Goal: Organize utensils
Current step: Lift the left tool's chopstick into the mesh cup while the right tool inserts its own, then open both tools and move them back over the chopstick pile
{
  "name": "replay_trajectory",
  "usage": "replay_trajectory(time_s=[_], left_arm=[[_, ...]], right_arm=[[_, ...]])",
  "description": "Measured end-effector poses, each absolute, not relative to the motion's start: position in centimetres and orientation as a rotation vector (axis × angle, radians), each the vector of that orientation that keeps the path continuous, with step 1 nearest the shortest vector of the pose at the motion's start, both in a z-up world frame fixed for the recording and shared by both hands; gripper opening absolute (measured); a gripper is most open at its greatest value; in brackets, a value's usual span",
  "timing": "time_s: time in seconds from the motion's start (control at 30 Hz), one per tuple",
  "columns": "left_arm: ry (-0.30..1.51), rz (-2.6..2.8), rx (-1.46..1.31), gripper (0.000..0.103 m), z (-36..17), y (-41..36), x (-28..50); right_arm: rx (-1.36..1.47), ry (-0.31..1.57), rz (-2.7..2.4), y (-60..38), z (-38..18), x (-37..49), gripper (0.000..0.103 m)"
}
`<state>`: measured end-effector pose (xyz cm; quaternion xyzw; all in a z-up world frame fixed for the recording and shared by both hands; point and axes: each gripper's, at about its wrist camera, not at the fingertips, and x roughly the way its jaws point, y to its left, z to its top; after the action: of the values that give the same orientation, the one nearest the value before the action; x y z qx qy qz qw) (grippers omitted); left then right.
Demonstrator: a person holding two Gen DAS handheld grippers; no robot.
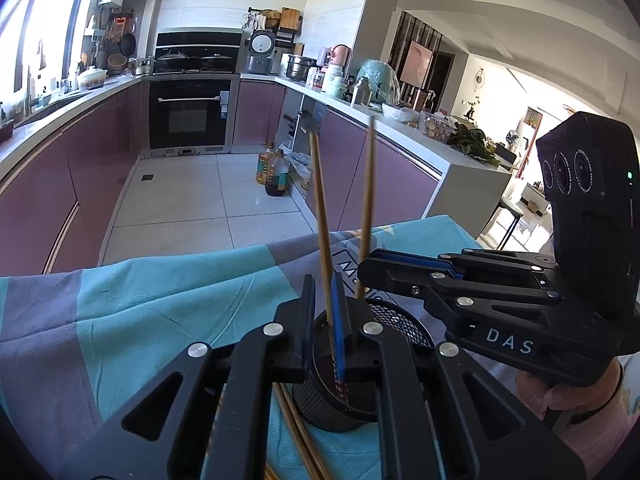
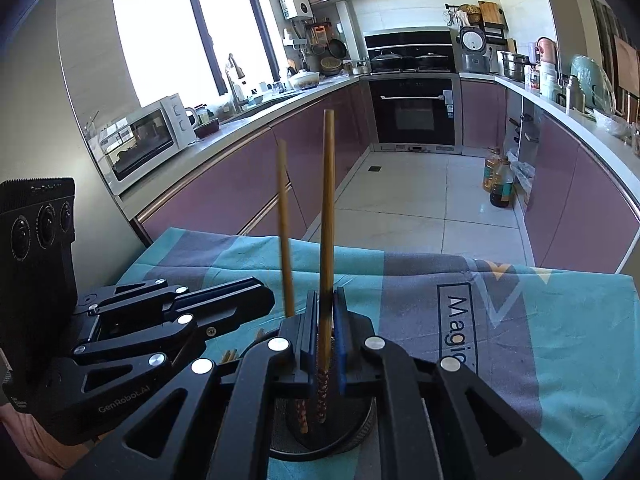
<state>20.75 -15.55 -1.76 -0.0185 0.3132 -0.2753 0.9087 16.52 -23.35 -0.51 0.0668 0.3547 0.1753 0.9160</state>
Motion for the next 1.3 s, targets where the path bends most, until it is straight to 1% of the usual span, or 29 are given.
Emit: replay_trajectory(time_s=[0.07, 0.17, 0.2, 0.23, 0.27, 0.33, 0.37, 0.43, 0.47, 0.57, 0.67, 0.8, 1.03, 1.3], left_arm=[[0.640, -0.566, -0.045, 0.014, -1.6, -15.1, 20.2], [0.616, -0.543, -0.050, 0.020, -1.0, -13.7, 19.2], [0.603, -0.531, -0.049, 0.021, -0.8, -13.3, 18.8], [0.592, -0.519, -0.047, 0.025, -0.7, -12.7, 18.6], [0.584, -0.509, -0.047, 0.031, -0.5, -12.0, 18.4], [0.566, -0.485, -0.046, 0.037, -0.2, -10.4, 17.5], [0.562, -0.471, -0.039, 0.038, -0.2, -9.7, 17.2], [0.556, -0.440, -0.013, 0.039, -0.3, -8.2, 16.2], [0.556, -0.431, -0.003, 0.041, -0.3, -7.2, 15.6], [0.577, -0.406, 0.034, 0.042, -1.2, -4.9, 13.9], [0.622, -0.387, 0.061, 0.042, -2.9, -3.0, 12.4], [0.707, -0.385, 0.068, 0.042, -6.1, -1.5, 11.1], [0.814, -0.399, 0.083, 0.043, -10.9, -1.8, 9.5], [0.861, -0.403, 0.098, 0.043, -12.9, -1.9, 8.8]], right_arm=[[0.142, 0.724, 0.346, -23.4, -0.4, 16.8, 0.009], [0.147, 0.713, 0.327, -23.6, -0.3, 16.7, 0.015], [0.146, 0.707, 0.320, -23.7, -0.2, 16.5, 0.018], [0.147, 0.697, 0.314, -23.8, 0.0, 16.2, 0.023], [0.148, 0.682, 0.308, -23.9, 0.2, 15.7, 0.025], [0.142, 0.653, 0.321, -24.0, 0.8, 14.6, 0.029], [0.140, 0.638, 0.339, -24.0, 1.1, 13.8, 0.030], [0.126, 0.614, 0.370, -23.8, 1.7, 12.1, 0.036], [0.113, 0.601, 0.388, -23.6, 1.9, 11.2, 0.037], [0.086, 0.589, 0.444, -22.9, 2.2, 8.8, 0.040], [0.067, 0.614, 0.492, -21.8, 1.2, 7.1, 0.042], [0.059, 0.717, 0.514, -20.0, -2.3, 6.6, 0.042], [0.076, 0.881, 0.486, -18.0, -8.0, 7.7, 0.042], [0.100, 0.927, 0.435, -17.9, -9.7, 8.2, 0.039]])
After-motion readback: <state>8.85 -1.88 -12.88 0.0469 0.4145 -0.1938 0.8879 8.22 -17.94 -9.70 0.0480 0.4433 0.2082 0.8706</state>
